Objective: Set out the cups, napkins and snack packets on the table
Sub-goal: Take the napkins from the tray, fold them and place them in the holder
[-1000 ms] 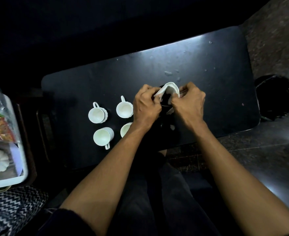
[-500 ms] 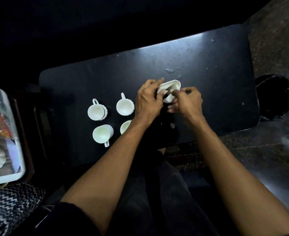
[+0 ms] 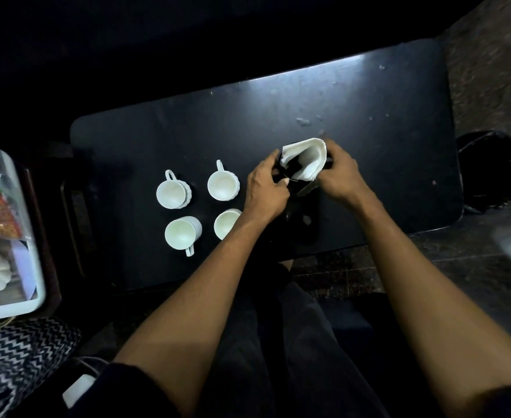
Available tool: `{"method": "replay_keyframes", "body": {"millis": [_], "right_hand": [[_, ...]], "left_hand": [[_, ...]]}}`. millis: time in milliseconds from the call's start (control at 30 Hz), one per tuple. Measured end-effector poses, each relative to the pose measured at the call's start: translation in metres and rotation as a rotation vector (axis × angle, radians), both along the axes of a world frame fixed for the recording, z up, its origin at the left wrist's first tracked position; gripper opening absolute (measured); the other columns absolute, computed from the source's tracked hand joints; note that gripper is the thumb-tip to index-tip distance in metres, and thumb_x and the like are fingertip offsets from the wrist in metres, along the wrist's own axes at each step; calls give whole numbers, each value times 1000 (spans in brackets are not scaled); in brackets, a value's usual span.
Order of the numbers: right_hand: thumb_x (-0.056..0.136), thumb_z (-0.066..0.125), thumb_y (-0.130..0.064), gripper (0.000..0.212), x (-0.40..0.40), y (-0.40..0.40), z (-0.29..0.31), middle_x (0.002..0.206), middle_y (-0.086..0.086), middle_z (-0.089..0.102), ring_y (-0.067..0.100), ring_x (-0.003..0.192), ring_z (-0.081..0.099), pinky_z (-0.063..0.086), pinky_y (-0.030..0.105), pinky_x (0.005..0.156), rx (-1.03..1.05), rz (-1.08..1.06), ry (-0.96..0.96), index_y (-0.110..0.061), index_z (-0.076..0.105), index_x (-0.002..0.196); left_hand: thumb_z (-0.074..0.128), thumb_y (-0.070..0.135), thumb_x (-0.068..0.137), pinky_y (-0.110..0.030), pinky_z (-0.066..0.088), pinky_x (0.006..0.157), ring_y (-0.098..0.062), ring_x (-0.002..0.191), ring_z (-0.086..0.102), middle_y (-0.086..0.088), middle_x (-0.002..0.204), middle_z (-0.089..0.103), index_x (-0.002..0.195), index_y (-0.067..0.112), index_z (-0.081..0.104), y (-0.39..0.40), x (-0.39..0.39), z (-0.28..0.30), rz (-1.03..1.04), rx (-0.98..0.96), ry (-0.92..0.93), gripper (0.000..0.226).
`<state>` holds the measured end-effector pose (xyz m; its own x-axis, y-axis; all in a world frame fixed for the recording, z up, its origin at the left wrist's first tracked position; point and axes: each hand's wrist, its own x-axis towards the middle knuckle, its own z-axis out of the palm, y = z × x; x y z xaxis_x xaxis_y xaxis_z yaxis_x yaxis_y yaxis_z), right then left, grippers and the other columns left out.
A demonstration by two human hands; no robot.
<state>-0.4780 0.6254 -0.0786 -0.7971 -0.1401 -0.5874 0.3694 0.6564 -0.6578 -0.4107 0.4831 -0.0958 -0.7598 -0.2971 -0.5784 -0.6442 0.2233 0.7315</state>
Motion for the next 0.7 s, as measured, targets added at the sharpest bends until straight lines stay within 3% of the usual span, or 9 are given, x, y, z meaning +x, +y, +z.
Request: {"method": "replay_keyframes", "body": {"millis": [100,133,300,533,700], "right_hand": [[72,81,-12,50,7,1,-2,101,-4,72,-11,79,63,46,4,72,-12,35,14,-21,68,119],[70,82,-13,50,11,2,-3,99,-5,72,-15,74,61,43,0,68,-8,43,8,-21,68,117],[74,79,-18,47,30,0,-9,103,0,75,10,89,70,50,19,79,23,19,48,-19,67,120],[68,84,-24,51,32,-3,-9,104,2,76,15,96,72,58,36,89,11,3,103,-19,70,117],[68,83,-26,50,31,-2,-7,104,-1,76,12,95,72,57,33,88,12,29,112,-21,71,116]], "left_hand": [[60,-8,77,-40,52,105,-21,115,69,-7,125,72,139,14,59,-1,2,0,15,2,3,66],[60,-9,77,-39,52,106,-21,116,68,-6,126,72,139,15,59,-3,3,0,23,-1,0,67],[54,-13,80,-40,51,107,-26,121,66,-7,137,66,144,13,55,-8,7,3,-4,33,-52,69],[52,-15,83,-40,52,107,-28,124,65,-10,141,62,146,10,52,-9,10,5,-7,65,-65,67],[53,-13,84,-39,50,109,-26,123,65,-7,139,64,146,13,52,-9,10,8,-7,61,-78,67]]}}
